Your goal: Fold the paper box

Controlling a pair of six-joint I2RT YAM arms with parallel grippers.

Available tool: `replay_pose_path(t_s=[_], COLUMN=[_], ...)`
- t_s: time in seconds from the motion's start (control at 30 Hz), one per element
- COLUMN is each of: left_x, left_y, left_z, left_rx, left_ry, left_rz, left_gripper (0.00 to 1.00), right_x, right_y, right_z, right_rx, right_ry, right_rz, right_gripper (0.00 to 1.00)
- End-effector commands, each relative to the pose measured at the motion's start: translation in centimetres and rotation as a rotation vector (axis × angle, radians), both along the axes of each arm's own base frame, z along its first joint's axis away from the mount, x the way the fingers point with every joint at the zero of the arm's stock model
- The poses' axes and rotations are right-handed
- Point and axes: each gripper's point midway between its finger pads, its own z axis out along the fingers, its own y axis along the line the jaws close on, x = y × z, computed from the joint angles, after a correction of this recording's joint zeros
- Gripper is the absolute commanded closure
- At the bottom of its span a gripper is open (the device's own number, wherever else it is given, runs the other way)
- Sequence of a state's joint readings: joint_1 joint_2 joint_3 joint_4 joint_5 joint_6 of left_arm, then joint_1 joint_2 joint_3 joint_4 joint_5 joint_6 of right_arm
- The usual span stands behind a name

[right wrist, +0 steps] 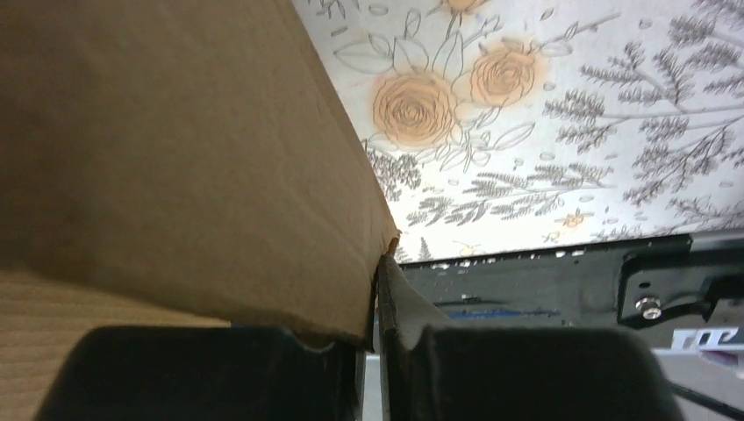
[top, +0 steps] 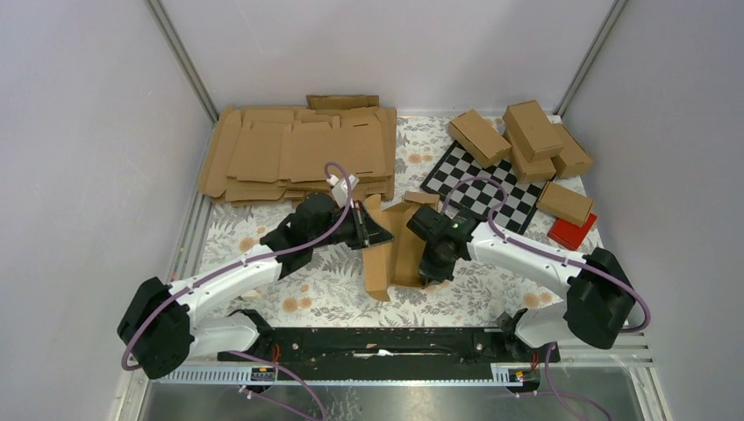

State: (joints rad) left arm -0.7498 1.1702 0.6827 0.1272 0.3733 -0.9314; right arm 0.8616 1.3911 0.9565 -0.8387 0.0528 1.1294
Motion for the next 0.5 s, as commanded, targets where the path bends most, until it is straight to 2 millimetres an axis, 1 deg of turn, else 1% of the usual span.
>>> replay_pose_path(t_s=[0.0, 0.07, 0.17, 0.27, 0.4, 0.47], left_x=[-3.3, -3.5, -3.1, -2.7, -1.6, -0.9], left_y=[-0.6, -0.7, -0.5, -0.8, -0.7, -0.3], left_z=[0.2, -0.5, -1.6, -2.4, -3.6, -4.1], left_rx=[-0.023, -0.004, 0.023, 0.034, 0.088, 0.114], left_ry=[0.166, 0.193, 0.196, 0.209, 0.190, 0.181], left_rz=[-0.107, -0.115, -0.101, -0.109, -0.090, -0.076], left_gripper=[1.00, 1.00, 1.00, 1.00, 1.00, 0.96], right_x=[0.5, 0.2, 0.0, -0.8, -0.9, -0.6], right_y=[5.2, 5.4, 5.5, 6.3, 6.7, 6.4], right_z=[3.6, 3.5, 2.9, 2.2, 1.0, 0.3], right_rx=[0.203, 0.202, 0.192, 0.204, 0.182, 0.156], right_ry=[0.041, 0.061, 0.086, 0.158, 0.199, 0.194], right_rz=[-0.031, -0.018, -0.008, 0.009, 0.036, 0.037], right_gripper=[1.00, 1.00, 1.00, 1.00, 1.00, 1.00])
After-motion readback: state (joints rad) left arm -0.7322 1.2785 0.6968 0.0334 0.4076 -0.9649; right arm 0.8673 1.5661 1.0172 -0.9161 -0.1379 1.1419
